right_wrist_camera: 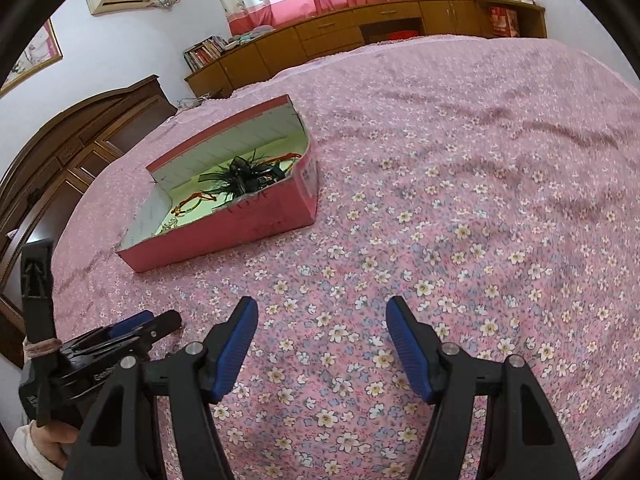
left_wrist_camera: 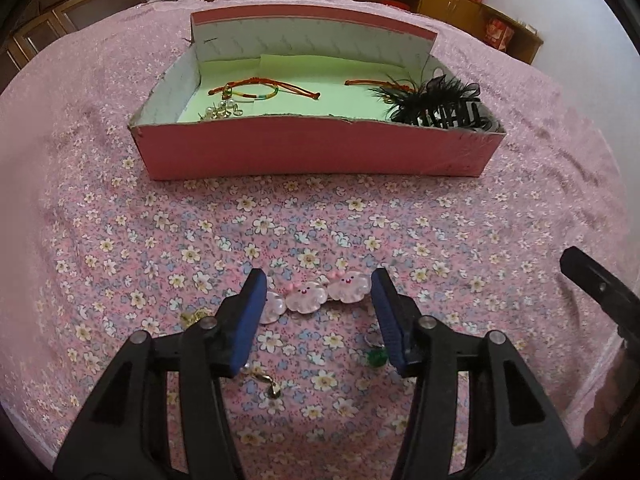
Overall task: Organize jewelry
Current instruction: 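Grasp the pink flower hair clip with the left tool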
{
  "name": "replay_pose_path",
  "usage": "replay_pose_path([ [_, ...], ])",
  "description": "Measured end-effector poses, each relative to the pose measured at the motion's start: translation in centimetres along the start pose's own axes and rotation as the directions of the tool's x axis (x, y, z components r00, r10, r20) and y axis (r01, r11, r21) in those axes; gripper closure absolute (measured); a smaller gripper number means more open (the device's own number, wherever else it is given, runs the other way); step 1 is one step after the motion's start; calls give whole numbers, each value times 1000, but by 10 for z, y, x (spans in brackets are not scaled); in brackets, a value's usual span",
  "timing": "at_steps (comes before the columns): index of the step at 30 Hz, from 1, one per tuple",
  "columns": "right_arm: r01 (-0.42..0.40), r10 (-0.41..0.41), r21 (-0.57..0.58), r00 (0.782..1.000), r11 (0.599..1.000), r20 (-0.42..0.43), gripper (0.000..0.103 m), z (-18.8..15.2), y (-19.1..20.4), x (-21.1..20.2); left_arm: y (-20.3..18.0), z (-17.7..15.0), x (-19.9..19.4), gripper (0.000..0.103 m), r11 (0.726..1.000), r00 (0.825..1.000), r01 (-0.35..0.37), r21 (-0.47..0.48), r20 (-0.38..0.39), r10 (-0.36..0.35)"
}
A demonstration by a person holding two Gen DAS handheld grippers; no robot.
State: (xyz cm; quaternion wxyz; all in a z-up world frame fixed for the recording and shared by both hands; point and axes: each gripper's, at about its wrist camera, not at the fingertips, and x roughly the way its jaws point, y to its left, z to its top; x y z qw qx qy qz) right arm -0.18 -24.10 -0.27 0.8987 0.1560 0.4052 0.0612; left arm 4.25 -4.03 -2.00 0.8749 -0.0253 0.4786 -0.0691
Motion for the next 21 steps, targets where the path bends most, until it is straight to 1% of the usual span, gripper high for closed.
replay_pose_path([
  [6,-12,12,3,1000,1000,-16,34,-2,-1,5,-2,-4,6,56,999,999,-39,37,13,39],
  [11,-19,19,3,999,1000,-27,34,-4,1,9,0,-5,7,56,999,999,-47,18,22,47],
  [14,-21,21,4,999,1000,-31,34,-5,1,10,4,-5,7,56,999,999,-32,-15,28,32],
  [15,-20,20,4,999,1000,-33,34,-5,2,11,5,-6,7,58,999,999,-25,-23,31,26],
  [16,-20,20,4,999,1000,-34,34,-5,2,11,6,-6,6,66,999,999,-20,-26,31,20],
  [17,-21,21,4,999,1000,-35,34,-5,2,11,6,-7,5,69,999,1000,-11,-30,28,12],
  [21,-21,21,-2,999,1000,-33,34,-6,5,10,9,-8,3,69,999,999,0,-37,35,1],
])
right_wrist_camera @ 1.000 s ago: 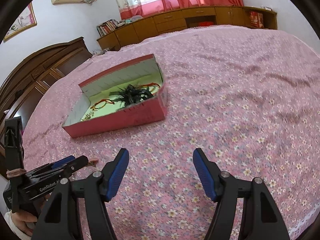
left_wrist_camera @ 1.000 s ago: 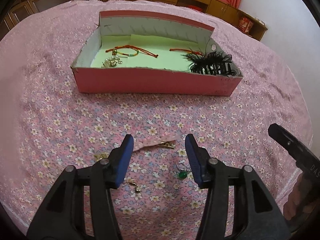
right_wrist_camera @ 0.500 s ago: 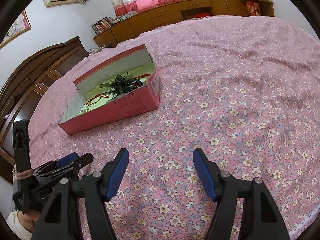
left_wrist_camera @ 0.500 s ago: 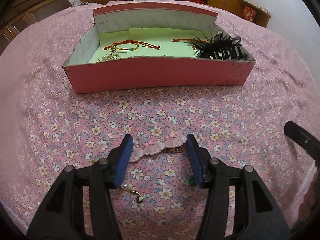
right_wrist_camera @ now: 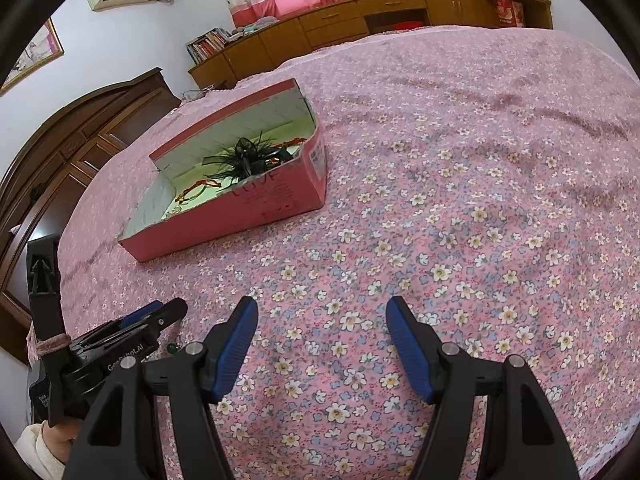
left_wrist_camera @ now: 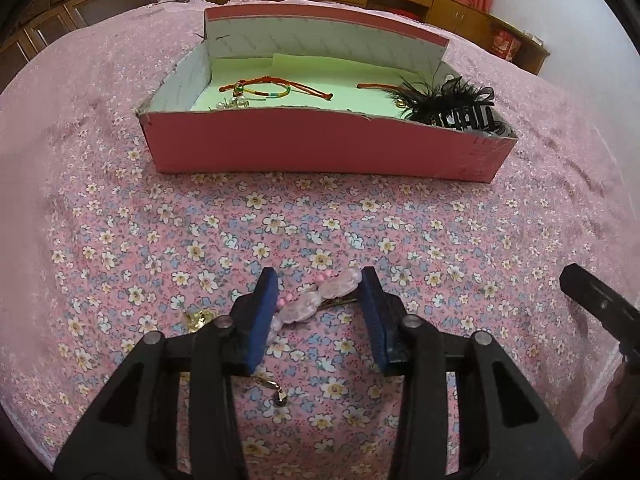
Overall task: Organize jewelry
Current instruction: 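Grasp the pink flower hair clip with the left tool, then lift the pink clip with the left tool while the right tool grasps a green bead earring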
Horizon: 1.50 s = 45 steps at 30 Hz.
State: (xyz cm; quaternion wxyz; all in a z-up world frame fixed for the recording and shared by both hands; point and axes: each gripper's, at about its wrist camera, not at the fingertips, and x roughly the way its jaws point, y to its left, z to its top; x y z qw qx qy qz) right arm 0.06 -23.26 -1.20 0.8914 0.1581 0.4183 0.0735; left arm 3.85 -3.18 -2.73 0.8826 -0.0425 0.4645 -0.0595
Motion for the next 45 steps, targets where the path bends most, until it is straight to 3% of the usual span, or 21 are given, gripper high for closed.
replay_pose_path([
  [5,-2,2,-8,1000,1000,-5,34,-1,4,0,2,1,-13,71,1000,1000,0,4,30,0],
  [7,-4,3,-15,1000,1000,-6,34,-1,7,-1,4,4,-21,90,1000,999,-2,8,50,1],
  [14,-13,12,-51,1000,999,-14,34,-4,22,-2,22,11,-28,90,999,999,23,-29,45,-22],
  [17,-15,14,-63,1000,998,-17,34,-5,26,-3,27,10,-30,87,999,999,26,-25,35,-25],
  [22,-17,16,-68,1000,998,-22,34,-7,31,-3,29,4,-36,64,1000,999,20,8,36,-20],
  [24,-19,17,-70,999,997,-28,34,-9,32,-1,30,1,-35,60,999,999,30,16,34,-31],
  [29,-22,20,-73,999,997,-35,34,-11,34,1,22,0,-25,61,996,999,44,80,7,-44],
  [34,-25,23,-64,999,998,-42,34,-12,32,1,14,1,-17,76,989,999,42,142,-10,-41],
  [39,-27,24,-63,998,998,-51,34,-13,32,3,15,-1,-6,94,991,999,24,129,-32,-20],
  [45,-30,26,-70,998,997,-55,34,-14,35,2,22,-1,-10,103,994,999,50,101,-20,-48],
])
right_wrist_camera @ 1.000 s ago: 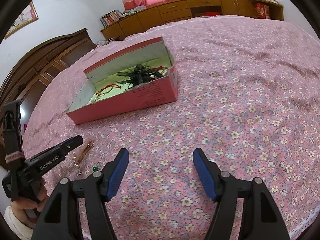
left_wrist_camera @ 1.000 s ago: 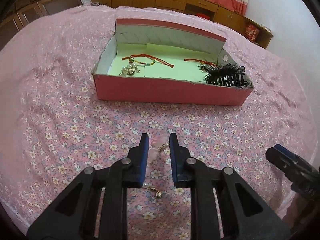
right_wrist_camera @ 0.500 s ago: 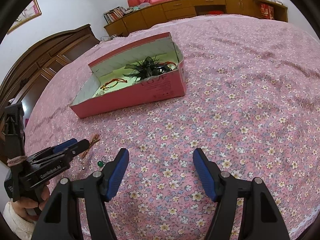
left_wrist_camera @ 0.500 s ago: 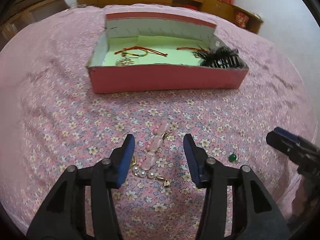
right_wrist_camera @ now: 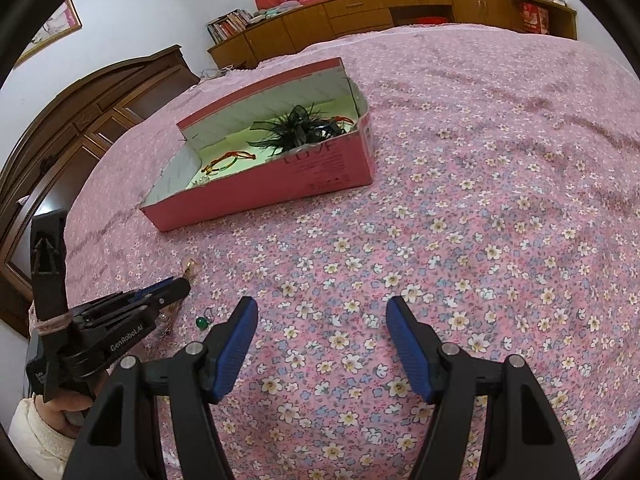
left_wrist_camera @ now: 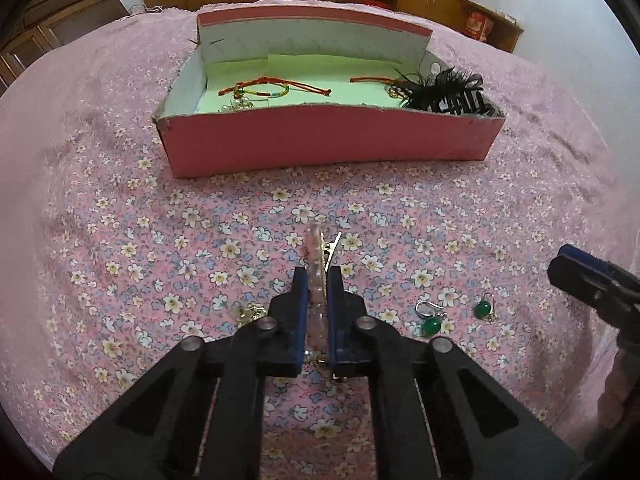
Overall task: Organize jewelry
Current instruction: 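Lift the pink clip with the left tool while the right tool grasps a green bead earring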
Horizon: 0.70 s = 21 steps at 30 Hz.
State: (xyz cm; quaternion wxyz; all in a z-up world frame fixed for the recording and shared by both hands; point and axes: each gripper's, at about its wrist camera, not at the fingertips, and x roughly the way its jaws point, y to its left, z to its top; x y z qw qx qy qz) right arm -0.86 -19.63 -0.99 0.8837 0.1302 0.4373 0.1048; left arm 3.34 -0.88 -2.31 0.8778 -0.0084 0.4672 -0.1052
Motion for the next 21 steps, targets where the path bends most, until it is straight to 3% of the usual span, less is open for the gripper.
replay_pose_path([
  [10,-31,30,-55,999,998,-20,35,-5,19,3,11,7,-30,103,998,996,27,-50,85,-23],
  [21,-93,78,-157,992,983,-101,62,-15,54,25,29,6,-40,103,993,993,45,-105,114,-33],
])
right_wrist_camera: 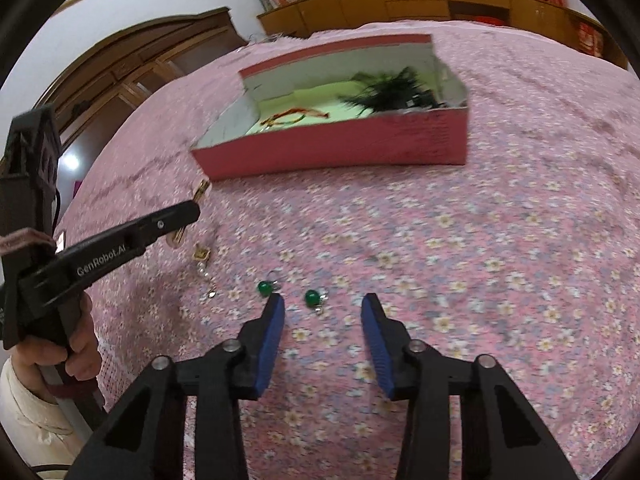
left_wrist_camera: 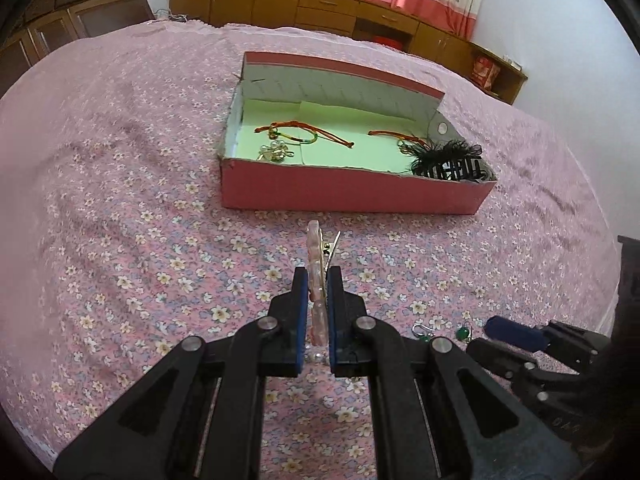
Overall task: Organize jewelry
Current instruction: 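Lift the pink clip with the left tool while the right tool grasps a green bead earring, then carry the pink clip and green earring into the box and open both tools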
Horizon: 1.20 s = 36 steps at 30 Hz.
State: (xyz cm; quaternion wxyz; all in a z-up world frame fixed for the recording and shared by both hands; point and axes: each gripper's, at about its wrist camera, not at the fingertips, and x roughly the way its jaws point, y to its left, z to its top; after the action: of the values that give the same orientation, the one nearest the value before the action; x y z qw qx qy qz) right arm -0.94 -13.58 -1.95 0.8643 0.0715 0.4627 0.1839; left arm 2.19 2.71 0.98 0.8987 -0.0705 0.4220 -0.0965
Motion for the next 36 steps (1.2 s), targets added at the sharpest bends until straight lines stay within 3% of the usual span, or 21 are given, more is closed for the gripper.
replay_pose_path([
  [7,13,-14,-38,1000,999,-25,74,1,12,14,10,-3,-2,103,1000,1000,3,-26,5,-3],
  [11,16,-17,-55,999,998,-30,90,1,15,19,11,-4,-2,103,1000,1000,4,-29,7,-4],
  [18,1,-1,-46,1000,999,-7,91,4,12,16,6,-3,-6,103,1000,1000,8,-22,24,-8],
  [25,-6,14,-66,994,998,110,91,11,16,-6,-1,4,-19,103,1000,997,5,-14,75,-4],
  [36,3,21,-87,964,996,267,91,31,21,-37,-14,22,-38,103,1000,982,-16,11,188,14],
])
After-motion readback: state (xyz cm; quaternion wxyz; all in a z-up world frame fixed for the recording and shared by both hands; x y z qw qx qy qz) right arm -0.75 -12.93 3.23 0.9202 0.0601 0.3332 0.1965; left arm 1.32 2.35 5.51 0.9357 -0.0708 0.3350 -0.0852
